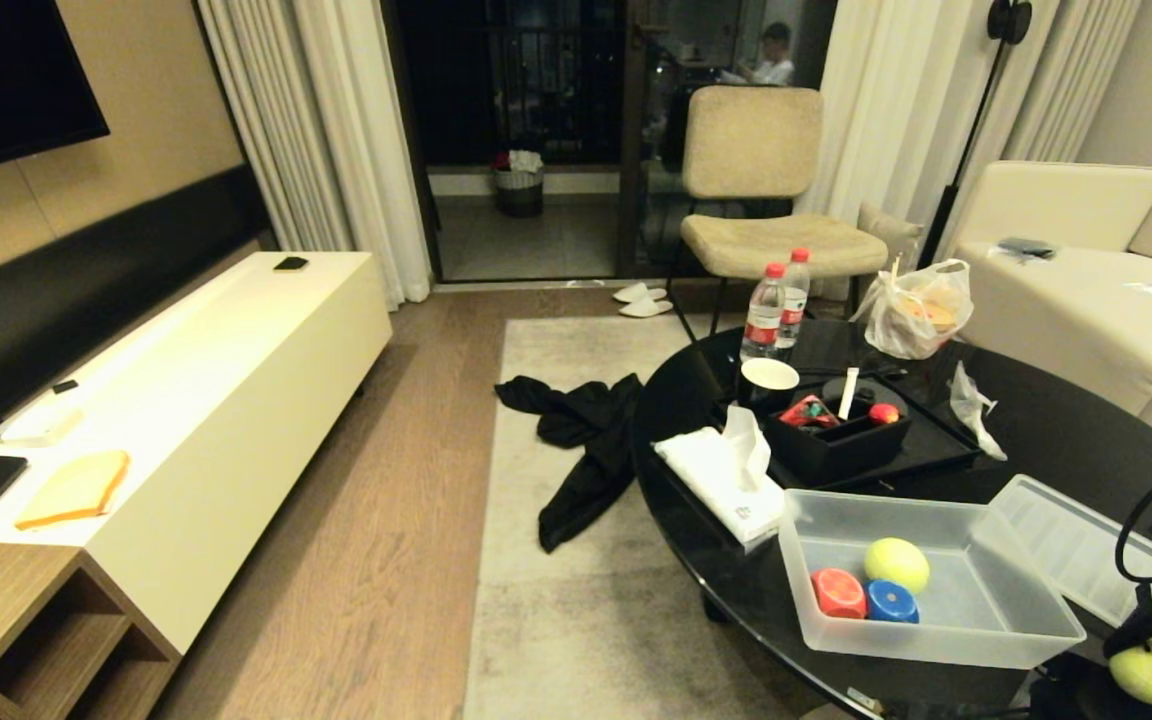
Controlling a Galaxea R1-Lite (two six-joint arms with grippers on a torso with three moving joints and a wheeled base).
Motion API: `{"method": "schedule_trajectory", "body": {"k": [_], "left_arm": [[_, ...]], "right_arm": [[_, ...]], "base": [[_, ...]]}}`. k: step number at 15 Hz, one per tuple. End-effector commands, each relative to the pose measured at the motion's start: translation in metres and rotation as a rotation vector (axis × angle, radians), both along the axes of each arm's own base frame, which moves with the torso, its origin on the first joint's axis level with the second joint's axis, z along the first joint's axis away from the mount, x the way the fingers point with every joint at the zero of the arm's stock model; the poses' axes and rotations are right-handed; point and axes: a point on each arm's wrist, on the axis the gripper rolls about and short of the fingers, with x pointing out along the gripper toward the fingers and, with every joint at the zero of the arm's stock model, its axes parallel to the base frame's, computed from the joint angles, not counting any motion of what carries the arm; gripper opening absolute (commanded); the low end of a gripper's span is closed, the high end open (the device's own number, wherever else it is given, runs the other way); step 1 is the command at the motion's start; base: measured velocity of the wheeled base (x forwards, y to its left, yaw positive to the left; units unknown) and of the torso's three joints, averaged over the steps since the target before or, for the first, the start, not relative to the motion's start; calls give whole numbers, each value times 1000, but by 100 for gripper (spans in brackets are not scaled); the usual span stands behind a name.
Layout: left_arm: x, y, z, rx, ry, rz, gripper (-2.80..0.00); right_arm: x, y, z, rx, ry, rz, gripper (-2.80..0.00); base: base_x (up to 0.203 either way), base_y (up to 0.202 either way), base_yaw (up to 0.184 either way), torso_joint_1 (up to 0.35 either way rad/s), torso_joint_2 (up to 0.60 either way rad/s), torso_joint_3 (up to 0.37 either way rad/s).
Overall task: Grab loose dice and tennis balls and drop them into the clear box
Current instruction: Pick up the ball on the table, then put the ball in the box
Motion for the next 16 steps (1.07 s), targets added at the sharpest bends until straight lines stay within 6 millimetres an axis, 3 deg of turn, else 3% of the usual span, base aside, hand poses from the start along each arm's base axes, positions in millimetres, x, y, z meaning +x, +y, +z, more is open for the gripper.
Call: {"method": "schedule_trajectory", "body": {"k": [1,9,16], "left_arm": [[0,0,-1,0,3,-1,-280],[0,0,-1,-2,3,-1,-280],[0,0,-1,-2,3,-1,-280]], "right_arm": [[0,0,4,7,-13,-2,-280],[-15,-5,53,-56,-110,-36,-280],[-29,12,128,-154,-267,-38,-280]], "base": [[0,0,0,0,0,0],[0,0,0,0,0,0],[0,0,0,0,0,0]]}}
